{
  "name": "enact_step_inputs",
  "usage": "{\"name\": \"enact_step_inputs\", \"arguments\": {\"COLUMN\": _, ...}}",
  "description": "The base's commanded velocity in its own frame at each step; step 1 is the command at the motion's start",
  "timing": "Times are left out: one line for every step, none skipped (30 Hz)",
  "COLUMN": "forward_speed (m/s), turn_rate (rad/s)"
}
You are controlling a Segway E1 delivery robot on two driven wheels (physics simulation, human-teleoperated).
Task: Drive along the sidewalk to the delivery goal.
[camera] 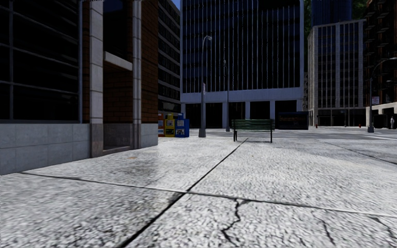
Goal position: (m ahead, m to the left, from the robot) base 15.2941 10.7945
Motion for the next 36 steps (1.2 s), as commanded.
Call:
{"name": "enact_step_inputs", "arguments": {"forward_speed": 2.00, "turn_rate": 0.00}}
{"name": "enact_step_inputs", "arguments": {"forward_speed": 2.00, "turn_rate": 0.00}}
{"name": "enact_step_inputs", "arguments": {"forward_speed": 2.00, "turn_rate": 0.00}}
{"name": "enact_step_inputs", "arguments": {"forward_speed": 2.00, "turn_rate": 0.00}}
{"name": "enact_step_inputs", "arguments": {"forward_speed": 2.00, "turn_rate": 0.00}}
{"name": "enact_step_inputs", "arguments": {"forward_speed": 2.00, "turn_rate": 0.00}}
{"name": "enact_step_inputs", "arguments": {"forward_speed": 2.00, "turn_rate": 0.00}}
{"name": "enact_step_inputs", "arguments": {"forward_speed": 2.00, "turn_rate": 0.00}}
{"name": "enact_step_inputs", "arguments": {"forward_speed": 2.00, "turn_rate": 0.00}}
{"name": "enact_step_inputs", "arguments": {"forward_speed": 2.00, "turn_rate": 0.00}}
{"name": "enact_step_inputs", "arguments": {"forward_speed": 2.00, "turn_rate": 0.00}}
{"name": "enact_step_inputs", "arguments": {"forward_speed": 2.00, "turn_rate": 0.00}}
{"name": "enact_step_inputs", "arguments": {"forward_speed": 2.00, "turn_rate": 0.00}}
{"name": "enact_step_inputs", "arguments": {"forward_speed": 2.00, "turn_rate": 0.00}}
{"name": "enact_step_inputs", "arguments": {"forward_speed": 2.00, "turn_rate": 0.00}}
{"name": "enact_step_inputs", "arguments": {"forward_speed": 2.00, "turn_rate": 0.00}}
{"name": "enact_step_inputs", "arguments": {"forward_speed": 2.00, "turn_rate": 0.00}}
{"name": "enact_step_inputs", "arguments": {"forward_speed": 2.00, "turn_rate": 0.00}}
{"name": "enact_step_inputs", "arguments": {"forward_speed": 2.00, "turn_rate": 0.00}}
{"name": "enact_step_inputs", "arguments": {"forward_speed": 2.00, "turn_rate": 0.00}}
{"name": "enact_step_inputs", "arguments": {"forward_speed": 2.00, "turn_rate": 0.00}}
{"name": "enact_step_inputs", "arguments": {"forward_speed": 2.00, "turn_rate": 0.00}}
{"name": "enact_step_inputs", "arguments": {"forward_speed": 2.00, "turn_rate": 0.00}}
{"name": "enact_step_inputs", "arguments": {"forward_speed": 2.00, "turn_rate": 0.00}}
{"name": "enact_step_inputs", "arguments": {"forward_speed": 2.00, "turn_rate": 0.00}}
{"name": "enact_step_inputs", "arguments": {"forward_speed": 2.00, "turn_rate": 0.00}}
{"name": "enact_step_inputs", "arguments": {"forward_speed": 2.00, "turn_rate": 0.00}}
{"name": "enact_step_inputs", "arguments": {"forward_speed": 2.00, "turn_rate": 0.00}}
{"name": "enact_step_inputs", "arguments": {"forward_speed": 2.00, "turn_rate": 0.00}}
{"name": "enact_step_inputs", "arguments": {"forward_speed": 2.00, "turn_rate": 0.00}}
{"name": "enact_step_inputs", "arguments": {"forward_speed": 2.00, "turn_rate": 0.00}}
{"name": "enact_step_inputs", "arguments": {"forward_speed": 2.00, "turn_rate": 0.00}}
{"name": "enact_step_inputs", "arguments": {"forward_speed": 2.00, "turn_rate": 0.00}}
{"name": "enact_step_inputs", "arguments": {"forward_speed": 2.00, "turn_rate": 0.00}}
{"name": "enact_step_inputs", "arguments": {"forward_speed": 2.00, "turn_rate": 0.00}}
{"name": "enact_step_inputs", "arguments": {"forward_speed": 2.00, "turn_rate": 0.00}}
